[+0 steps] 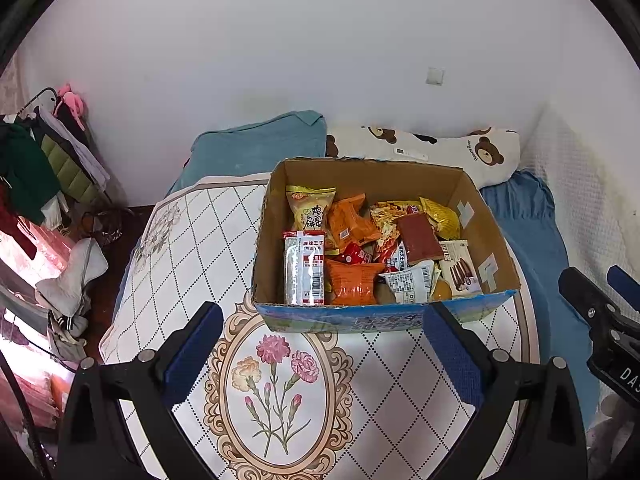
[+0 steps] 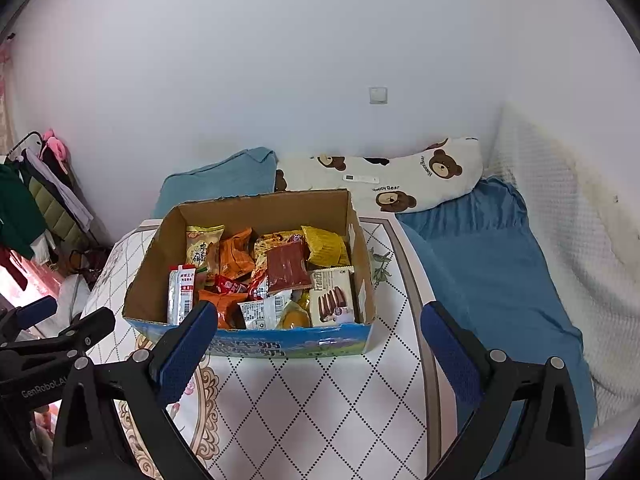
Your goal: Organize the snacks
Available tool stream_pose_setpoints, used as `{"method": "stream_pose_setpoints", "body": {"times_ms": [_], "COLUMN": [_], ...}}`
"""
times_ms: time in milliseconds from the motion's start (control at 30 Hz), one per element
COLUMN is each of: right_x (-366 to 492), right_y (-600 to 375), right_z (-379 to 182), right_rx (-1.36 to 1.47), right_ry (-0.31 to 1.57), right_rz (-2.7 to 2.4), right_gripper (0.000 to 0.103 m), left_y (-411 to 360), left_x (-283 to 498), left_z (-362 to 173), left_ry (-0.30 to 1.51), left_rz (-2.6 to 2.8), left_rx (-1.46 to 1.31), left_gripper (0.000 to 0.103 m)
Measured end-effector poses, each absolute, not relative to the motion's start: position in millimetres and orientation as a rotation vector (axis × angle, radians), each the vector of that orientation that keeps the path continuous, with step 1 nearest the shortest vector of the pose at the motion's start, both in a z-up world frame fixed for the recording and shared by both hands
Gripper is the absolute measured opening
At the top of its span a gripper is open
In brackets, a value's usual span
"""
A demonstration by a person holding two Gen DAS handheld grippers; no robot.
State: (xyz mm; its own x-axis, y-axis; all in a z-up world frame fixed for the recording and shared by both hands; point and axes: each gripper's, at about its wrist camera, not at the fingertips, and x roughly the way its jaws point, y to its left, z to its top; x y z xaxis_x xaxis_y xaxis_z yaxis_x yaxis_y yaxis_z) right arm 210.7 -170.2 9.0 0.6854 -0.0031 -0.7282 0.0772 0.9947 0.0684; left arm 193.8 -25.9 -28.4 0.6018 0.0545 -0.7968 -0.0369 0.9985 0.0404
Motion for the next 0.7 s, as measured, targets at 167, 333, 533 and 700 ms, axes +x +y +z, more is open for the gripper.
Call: {"method": "stream_pose_setpoints", "body": {"times_ms": [167, 333, 533, 700], "right_x": [211.6, 211.2, 211.2, 212.0], "right_y": [-168.9, -166.7, -166.4, -167.7], "right_z": [10.6, 12.7, 13.2, 12.2], "right_rx": [0.093, 0.091, 0.094, 0.099], "right_ry": [0.815, 0.813, 0.817, 0.818], "right_rz": [-0.040, -0.035, -0.031, -0.029], "right_gripper": [0.103, 0.103, 0.103, 0.103], "left_y": [-25.6, -24.6, -23.8, -24.4], "left_x": [193.6, 193.8, 195.5, 195.4], "left_z": [-26.6, -25.6, -25.4, -24.9], "left_ry": [0.923, 0.920, 0.919, 0.919], "left_rz": [0.053, 0.055, 0.050, 0.050], "left_rx": [0.021, 0.018, 0.022, 0.022], "left_gripper": [0.102, 0.102, 0.102, 0.102]}}
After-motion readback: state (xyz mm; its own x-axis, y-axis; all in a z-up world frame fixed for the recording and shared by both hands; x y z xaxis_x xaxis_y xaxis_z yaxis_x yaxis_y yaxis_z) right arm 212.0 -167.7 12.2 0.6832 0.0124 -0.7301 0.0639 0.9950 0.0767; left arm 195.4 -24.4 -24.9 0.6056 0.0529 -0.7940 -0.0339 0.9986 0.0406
